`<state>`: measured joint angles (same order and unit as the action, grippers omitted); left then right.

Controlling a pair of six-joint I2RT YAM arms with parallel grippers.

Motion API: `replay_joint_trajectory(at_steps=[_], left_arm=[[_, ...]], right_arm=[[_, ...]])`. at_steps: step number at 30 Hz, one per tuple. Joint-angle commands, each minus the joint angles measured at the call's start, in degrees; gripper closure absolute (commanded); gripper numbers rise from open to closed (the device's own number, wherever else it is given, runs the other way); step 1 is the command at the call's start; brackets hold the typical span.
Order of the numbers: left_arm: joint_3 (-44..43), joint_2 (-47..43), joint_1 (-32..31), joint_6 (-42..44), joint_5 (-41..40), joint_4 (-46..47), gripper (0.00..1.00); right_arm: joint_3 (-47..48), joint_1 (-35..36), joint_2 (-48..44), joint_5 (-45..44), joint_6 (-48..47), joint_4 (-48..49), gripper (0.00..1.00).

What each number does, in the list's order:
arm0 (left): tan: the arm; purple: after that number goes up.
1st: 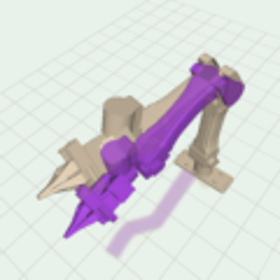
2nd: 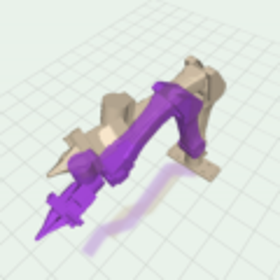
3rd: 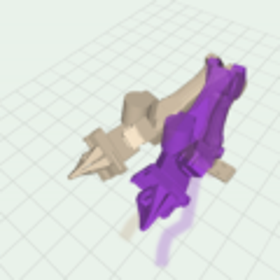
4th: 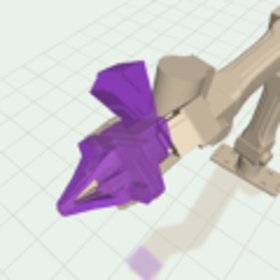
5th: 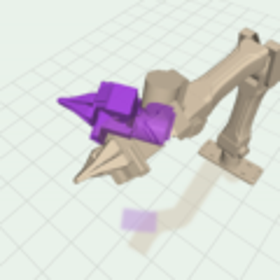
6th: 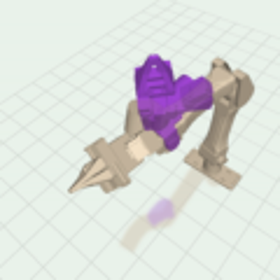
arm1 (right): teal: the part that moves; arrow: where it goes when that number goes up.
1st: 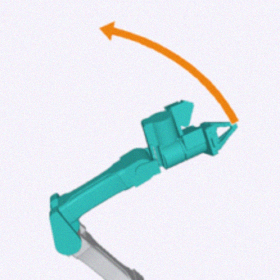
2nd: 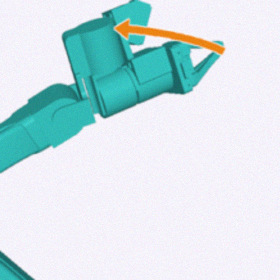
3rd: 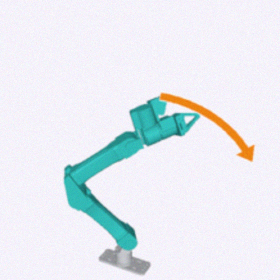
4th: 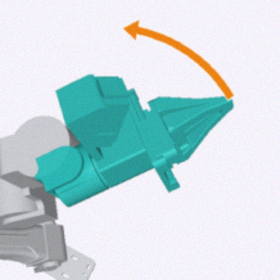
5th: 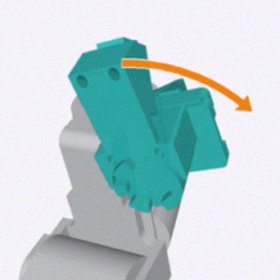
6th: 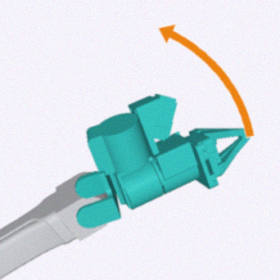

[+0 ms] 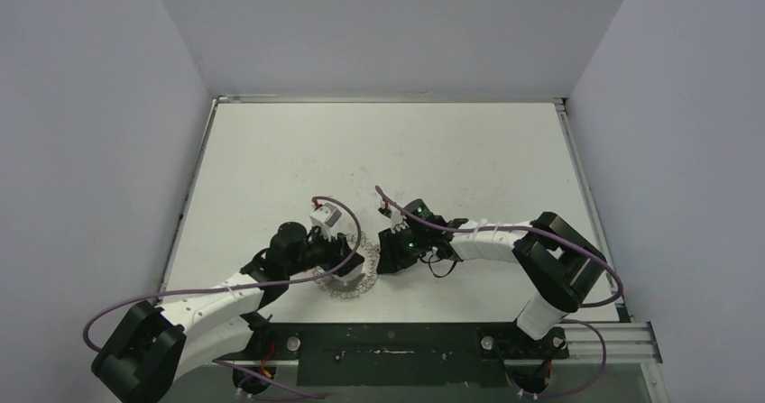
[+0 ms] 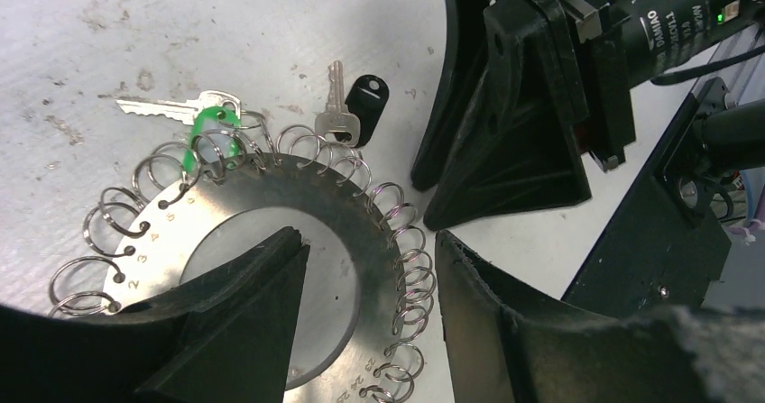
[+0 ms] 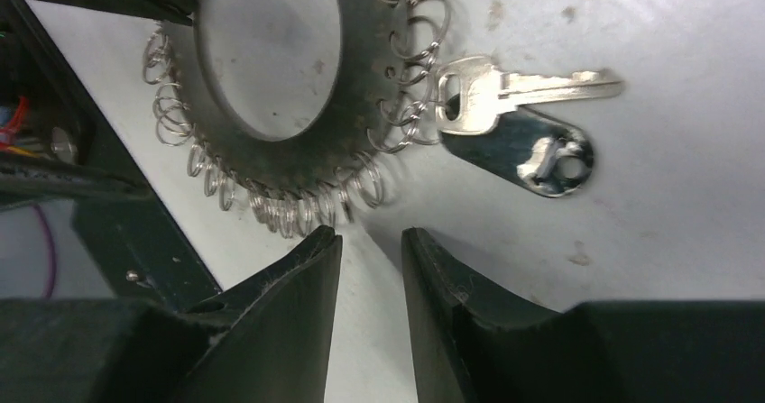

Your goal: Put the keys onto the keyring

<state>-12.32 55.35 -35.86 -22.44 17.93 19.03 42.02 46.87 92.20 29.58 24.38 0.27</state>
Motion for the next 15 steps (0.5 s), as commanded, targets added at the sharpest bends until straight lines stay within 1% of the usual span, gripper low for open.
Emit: replay_joint_trajectory(at_steps=[1,5,8,12,15], left_arm=[[-4.43,3.38,-1.53,-2.17,-0.87,-0.47,0.48],[-5.62,4.22,-2.34,-1.92,-2.22,-2.08,0.48],[-5.87,3.12,-2.39,-1.55,-4.03,-4.53,0.48],[-5.19,-0.11,-2.39,-0.85,-6.33,-7.15,0.48],[-3.85,-3.04,-2.54,-0.67,-8.0,-7.91,0.48]], right_arm=[[1.59,3.11,3.54,0.86,6.11,5.54,0.66],[4.49,7.33,5.06,0.76,7.07,7.48,0.66],[5.13,9.61,4.32,0.57,7.93,9.75,0.66],[4.22,10.28,1.42,0.63,8.9,12.91,0.67],[3.7,10.26,-1.49,0.93,7.12,12.91,0.66]])
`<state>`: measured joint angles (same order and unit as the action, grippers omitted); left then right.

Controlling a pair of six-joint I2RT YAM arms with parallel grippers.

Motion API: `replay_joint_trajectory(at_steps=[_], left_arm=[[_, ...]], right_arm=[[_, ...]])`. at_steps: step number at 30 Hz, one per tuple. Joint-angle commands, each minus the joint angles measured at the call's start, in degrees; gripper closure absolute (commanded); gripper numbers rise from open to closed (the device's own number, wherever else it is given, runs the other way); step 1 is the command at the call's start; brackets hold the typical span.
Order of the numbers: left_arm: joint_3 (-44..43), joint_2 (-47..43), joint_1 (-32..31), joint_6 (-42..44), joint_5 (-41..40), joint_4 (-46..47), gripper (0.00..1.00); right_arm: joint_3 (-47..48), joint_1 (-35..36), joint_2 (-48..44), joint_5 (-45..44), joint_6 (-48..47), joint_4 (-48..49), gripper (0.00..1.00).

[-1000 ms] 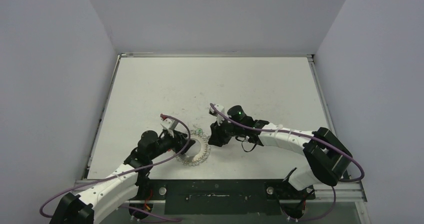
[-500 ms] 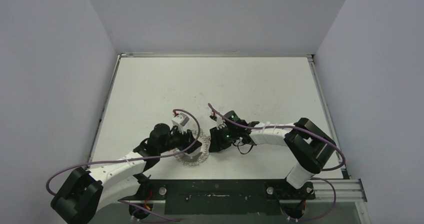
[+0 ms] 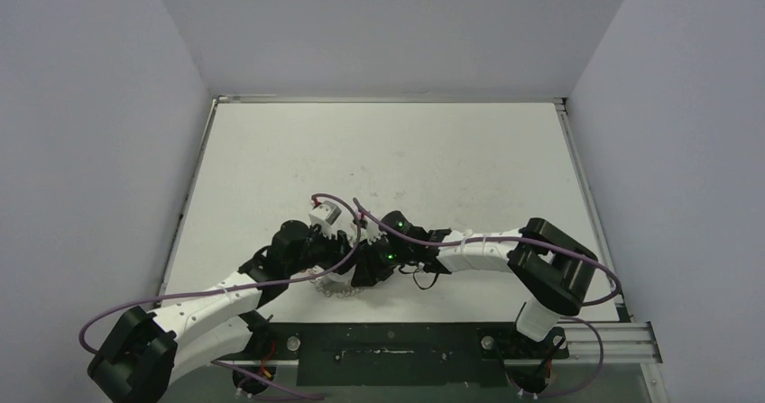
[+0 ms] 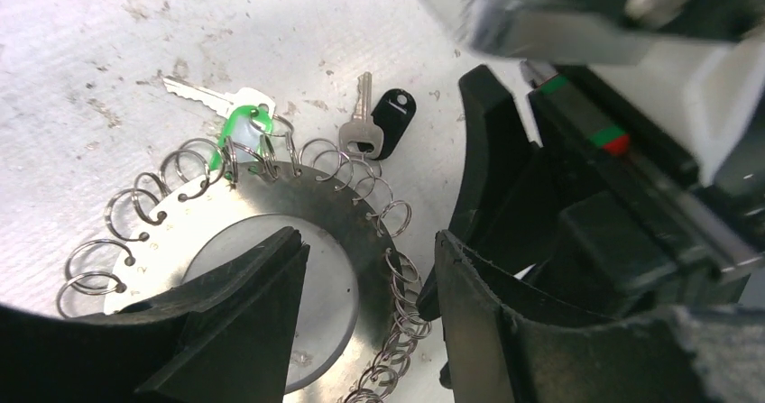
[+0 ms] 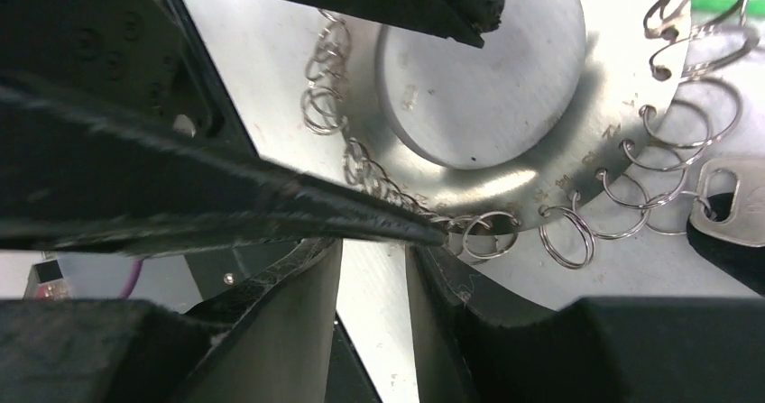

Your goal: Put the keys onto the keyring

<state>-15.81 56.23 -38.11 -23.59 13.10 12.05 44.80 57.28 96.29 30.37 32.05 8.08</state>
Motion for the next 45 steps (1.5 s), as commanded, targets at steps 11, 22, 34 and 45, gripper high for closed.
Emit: replay_joint_trajectory(at_steps=[11,22,34,45], left_arm=[[2.67,-10.02,-0.24,-0.96,-6.74,-2.14,0.48],[0.96,-8.0,-0.26,-6.51,-7.95,-7.64,0.5],[0.1,-7.51,-0.3,-7.55,-9.09,-8.73,0.5],[-0.01,-7.81,-0.3,-8.0,-9.46,-10.21,0.5]], right_arm=[[-1.35,-4.54,-10.23,-3.98,-3.96,0.32,0.66],[3.67,-3.21,-9.59,-17.93,-12.08,-18.64,0.66],[8.46,-2.71,-4.08,-18.99,-10.83,-19.6,0.64],[12.69,-0.54,-1.08,-18.85,-10.69,-20.01,0.62]])
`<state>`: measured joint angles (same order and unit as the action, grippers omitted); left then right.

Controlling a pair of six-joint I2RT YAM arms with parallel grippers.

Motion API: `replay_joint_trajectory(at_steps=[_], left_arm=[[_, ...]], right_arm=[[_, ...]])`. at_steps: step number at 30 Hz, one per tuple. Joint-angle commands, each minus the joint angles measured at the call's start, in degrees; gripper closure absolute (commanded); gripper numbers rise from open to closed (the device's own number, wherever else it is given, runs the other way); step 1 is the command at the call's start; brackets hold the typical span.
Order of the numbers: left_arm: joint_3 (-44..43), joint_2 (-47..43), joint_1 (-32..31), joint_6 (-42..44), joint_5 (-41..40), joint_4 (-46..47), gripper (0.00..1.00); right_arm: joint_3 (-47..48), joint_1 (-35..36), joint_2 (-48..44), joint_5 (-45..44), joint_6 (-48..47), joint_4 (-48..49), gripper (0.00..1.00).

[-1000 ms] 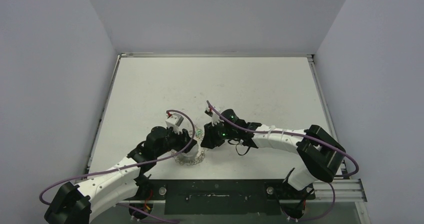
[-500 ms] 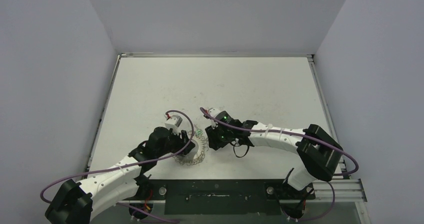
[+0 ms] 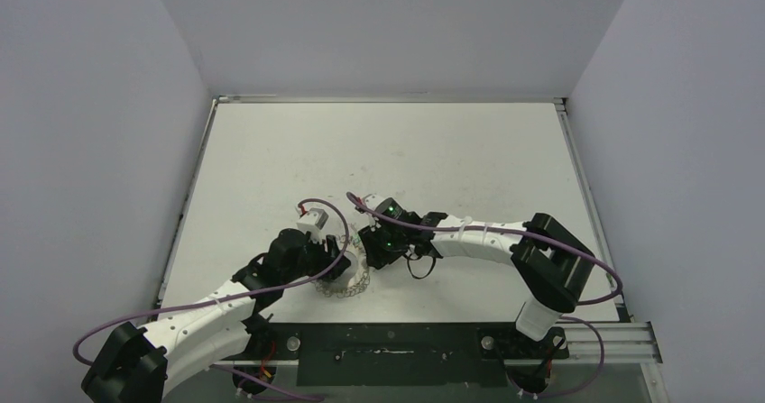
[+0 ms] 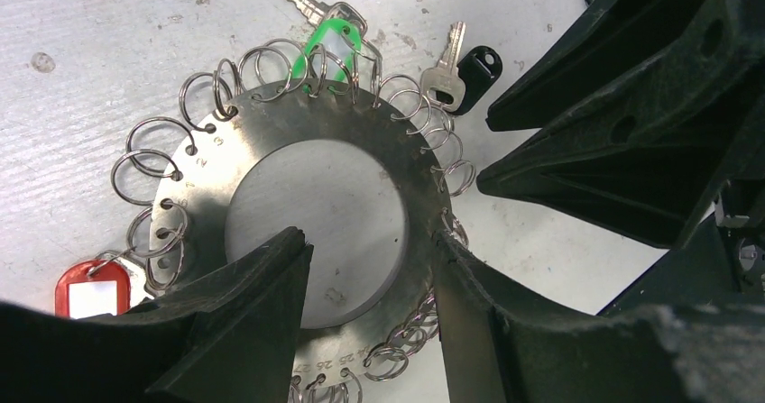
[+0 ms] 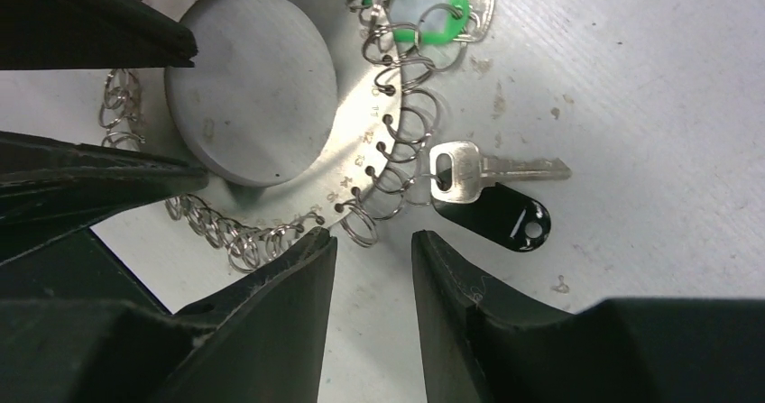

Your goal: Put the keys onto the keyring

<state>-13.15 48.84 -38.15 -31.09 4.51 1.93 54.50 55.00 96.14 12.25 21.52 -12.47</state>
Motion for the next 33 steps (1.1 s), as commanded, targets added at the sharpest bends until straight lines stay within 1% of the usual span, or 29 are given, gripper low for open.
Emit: replay_joint_trajectory(at_steps=[1,7,11,14,16,22,25,29,31,33], left_arm=[[-2.6,-0.59,-0.26,-0.51,-0.85,-0.1,0.5],[-2.41,-0.67,-0.22,-0.46,-1.08,0.48,0.51],[-2.4,-0.1,-0.19,-0.31,-1.04,1.26,0.51],[-2.64,0.62,-0.21,-0.33,-1.04,1.55,0.51],[-2.88,0.97,-0.19,-0.16,-1.03,1.52,0.51],[-2.89,1.27,-0.13,0.15,-1.02,1.4,0.51],[-2.68,1.21,-0.17,0.29,-1.19,1.52,0.51],[-2.59,1.07,-0.12,0.68,-1.14,1.99,0.51],[-2.63,1.02,-0.1,1.11,-1.02,2.11,0.51],[-2.75,0.96,-0.16,1.5,-0.94,2.12,0.51]], right_arm=[[3.2,2.29,-1.21,-1.79,-0.56,-0.24,0.62],[4.45,4.14,-2.43,-9.75,-2.79,-5.91,0.6],[5.14,4.14,-2.12,-11.24,-2.69,-6.69,0.59],[6.1,4.13,-0.48,-8.91,-1.87,-6.1,0.59],[6.43,4.08,1.07,-5.58,-0.98,-4.98,0.59],[5.71,4.14,3.19,9.15,2.68,2.46,0.61],[5.46,3.98,2.6,13.61,3.97,5.02,0.63],[4.06,2.89,-0.85,16.41,4.92,9.24,0.63],[3.26,1.43,-2.37,13.44,5.47,9.11,0.63],[2.56,-0.31,-2.68,9.61,5.72,6.54,0.63]])
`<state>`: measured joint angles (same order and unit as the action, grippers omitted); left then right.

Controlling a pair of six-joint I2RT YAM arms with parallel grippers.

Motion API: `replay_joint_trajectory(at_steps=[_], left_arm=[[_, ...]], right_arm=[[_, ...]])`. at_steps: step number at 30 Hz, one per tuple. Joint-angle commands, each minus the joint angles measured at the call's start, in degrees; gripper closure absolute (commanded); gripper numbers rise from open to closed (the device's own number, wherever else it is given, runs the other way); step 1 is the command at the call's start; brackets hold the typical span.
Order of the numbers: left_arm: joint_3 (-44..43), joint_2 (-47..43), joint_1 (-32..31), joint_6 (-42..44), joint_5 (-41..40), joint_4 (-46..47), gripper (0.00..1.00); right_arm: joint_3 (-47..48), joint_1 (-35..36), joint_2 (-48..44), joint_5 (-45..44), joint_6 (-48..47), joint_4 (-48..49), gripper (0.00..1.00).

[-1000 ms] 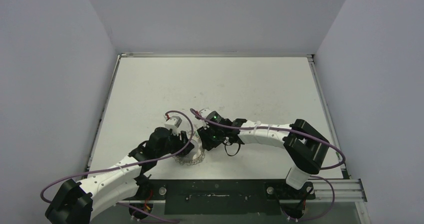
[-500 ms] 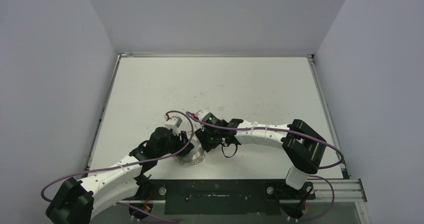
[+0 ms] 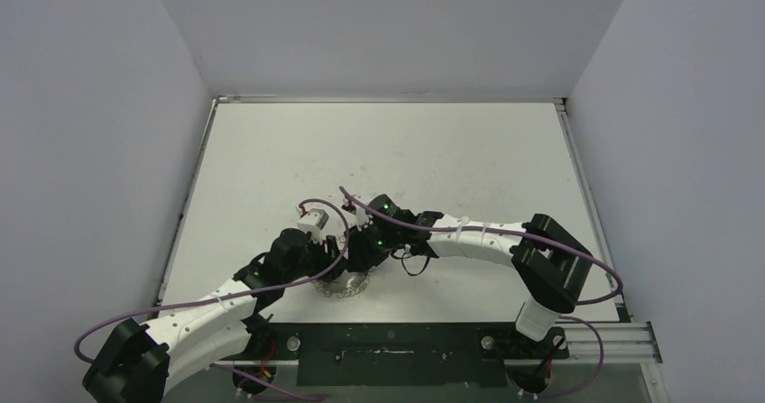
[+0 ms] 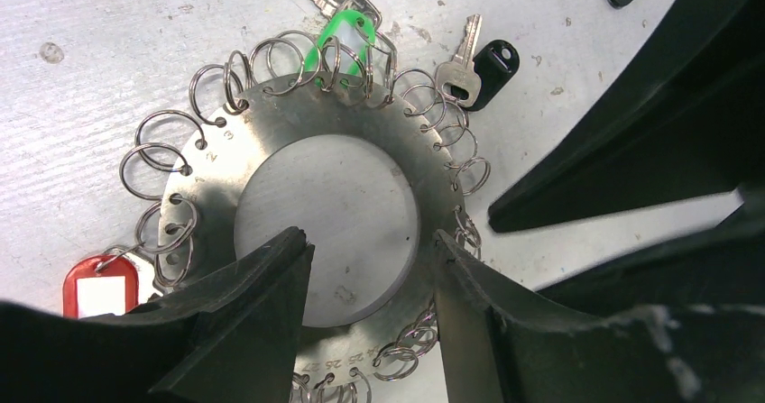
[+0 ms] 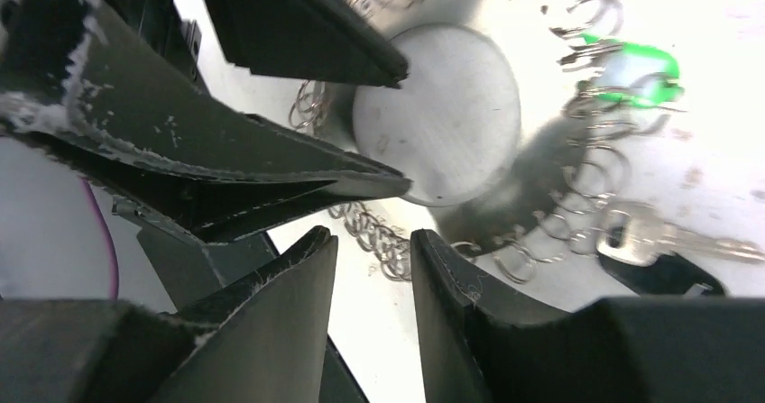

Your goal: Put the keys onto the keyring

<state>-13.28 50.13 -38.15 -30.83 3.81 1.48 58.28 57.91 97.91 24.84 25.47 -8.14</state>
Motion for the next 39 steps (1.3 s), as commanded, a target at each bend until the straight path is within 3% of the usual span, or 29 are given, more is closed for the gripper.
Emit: replay_joint_trajectory(at_steps=[1,7,18,25,32,39], left_arm=[[-2.71,-0.37,-0.17,1.37,-0.21,2.5,0.51],[-2.96,-0.63,-0.11,1.94,-0.19,2.38,0.51],[-3.51,-1.88,-0.01,3.35,-0.3,0.77,0.51],[-3.08,-2.93,-0.07,3.95,-0.68,0.5,0.51],[-2.99,-3.15,-0.03,5.45,-0.61,0.46,0.51],[-3.01,-3.39,-0.07,7.23,-0.5,0.81,0.51]], right_arm=[[-1.42,-4.24,-4.21,-4.32,1.7,1.04,0.63],[-1.88,-6.61,-0.44,-4.14,-0.37,-2.73,0.6],[-0.89,-3.81,6.57,0.71,2.02,-0.27,0.61],[-0.89,-1.86,5.76,5.45,3.13,2.98,0.63],[-3.55,-0.88,1.37,11.32,5.81,14.06,0.64],[-4.97,-5.61,-4.27,5.74,1.67,6.77,0.64]])
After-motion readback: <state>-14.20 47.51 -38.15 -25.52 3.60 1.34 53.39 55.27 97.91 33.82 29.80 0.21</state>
